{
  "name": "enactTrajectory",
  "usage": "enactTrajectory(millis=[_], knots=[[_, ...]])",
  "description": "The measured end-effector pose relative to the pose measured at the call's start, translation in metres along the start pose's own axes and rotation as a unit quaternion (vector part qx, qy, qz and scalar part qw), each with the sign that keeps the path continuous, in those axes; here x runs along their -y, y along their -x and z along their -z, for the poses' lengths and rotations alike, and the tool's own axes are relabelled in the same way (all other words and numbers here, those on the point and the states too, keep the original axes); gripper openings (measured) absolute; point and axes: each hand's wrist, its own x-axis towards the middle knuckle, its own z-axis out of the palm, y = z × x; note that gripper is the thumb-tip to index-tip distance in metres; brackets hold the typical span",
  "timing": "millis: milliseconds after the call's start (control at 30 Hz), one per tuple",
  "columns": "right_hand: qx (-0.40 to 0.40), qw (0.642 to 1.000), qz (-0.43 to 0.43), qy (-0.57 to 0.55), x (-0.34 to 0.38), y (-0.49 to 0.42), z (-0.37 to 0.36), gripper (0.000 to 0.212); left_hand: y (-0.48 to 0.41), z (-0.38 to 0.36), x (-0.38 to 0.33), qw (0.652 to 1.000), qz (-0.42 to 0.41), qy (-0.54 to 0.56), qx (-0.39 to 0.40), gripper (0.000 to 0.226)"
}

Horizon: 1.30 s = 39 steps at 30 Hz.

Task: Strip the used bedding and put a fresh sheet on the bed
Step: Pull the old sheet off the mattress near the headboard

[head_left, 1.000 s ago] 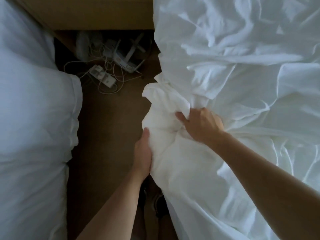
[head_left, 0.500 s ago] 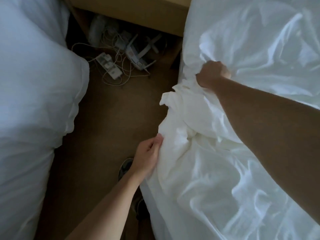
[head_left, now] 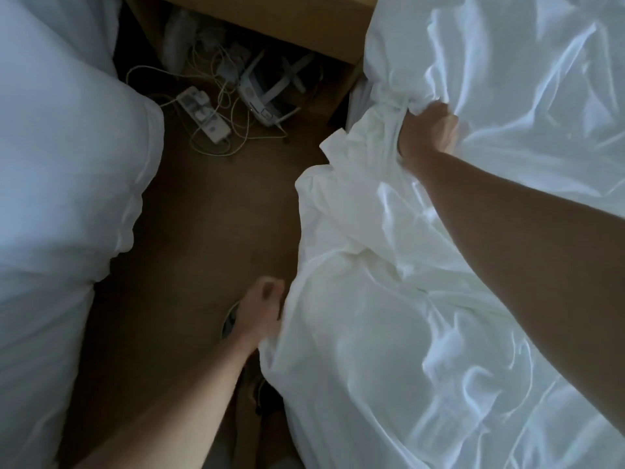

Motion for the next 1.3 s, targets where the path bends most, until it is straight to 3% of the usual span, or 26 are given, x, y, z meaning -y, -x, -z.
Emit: enactTrajectory(millis=[100,233,300,400,467,633,733,800,867,933,1033,1100,1167,1233,1300], knots=[[0.004,1.000,-0.009,-0.017,-0.007,0.004,-0.007,0.038,-0.063,0.012,-0.111,0.990,-0.133,0.042,-0.011,0.042],[0.021,0.999,-0.030,-0.038,-0.014,0.003,-0.009,0.042,-0.102,-0.017,-0.182,0.990,-0.124,0.007,0.068,0.052],[0.027,0.998,-0.036,-0.048,-0.017,0.002,-0.008,0.043,-0.099,-0.032,-0.174,0.990,-0.132,0.016,0.047,0.045],[0.038,0.997,-0.034,-0.051,-0.022,0.003,-0.008,0.043,-0.078,-0.034,-0.141,0.985,-0.118,0.126,-0.009,0.053],[0.036,0.997,-0.033,-0.060,-0.024,0.005,-0.007,0.046,-0.063,-0.030,-0.108,0.984,-0.104,0.144,-0.010,0.053],[-0.024,0.992,-0.057,-0.109,-0.020,-0.005,0.001,0.048,-0.018,-0.031,-0.014,0.992,-0.043,0.117,-0.014,0.039],[-0.035,0.989,-0.079,-0.116,-0.018,-0.015,0.006,0.046,0.014,-0.038,0.021,0.996,-0.009,0.066,0.051,0.036],[-0.017,0.992,-0.074,-0.101,-0.017,-0.017,0.007,0.048,0.011,-0.038,0.019,0.997,-0.015,-0.011,0.072,0.021],[-0.004,0.994,-0.062,-0.087,-0.017,-0.013,0.006,0.048,-0.017,-0.028,-0.014,0.998,-0.046,-0.026,0.019,0.006],[-0.007,0.996,-0.055,-0.076,-0.021,-0.010,0.002,0.046,-0.052,-0.015,-0.071,0.995,-0.097,0.011,-0.014,0.018],[-0.015,0.995,-0.056,-0.086,-0.018,-0.005,0.000,0.055,-0.082,-0.025,-0.139,0.990,-0.129,-0.013,0.055,0.065],[-0.032,0.992,-0.062,-0.108,-0.014,-0.005,0.003,0.064,-0.074,-0.048,-0.146,0.987,-0.129,-0.052,0.074,0.063],[-0.037,0.990,-0.062,-0.119,-0.014,-0.004,0.005,0.065,-0.053,-0.058,-0.133,0.989,-0.143,-0.009,0.037,0.058],[-0.029,0.991,-0.041,-0.125,-0.012,-0.006,0.005,0.053,-0.032,-0.050,-0.111,0.984,-0.167,0.053,0.016,0.055],[-0.024,0.994,-0.016,-0.104,-0.005,-0.014,-0.001,0.042,-0.027,-0.033,-0.100,0.975,-0.217,0.044,-0.002,0.055]])
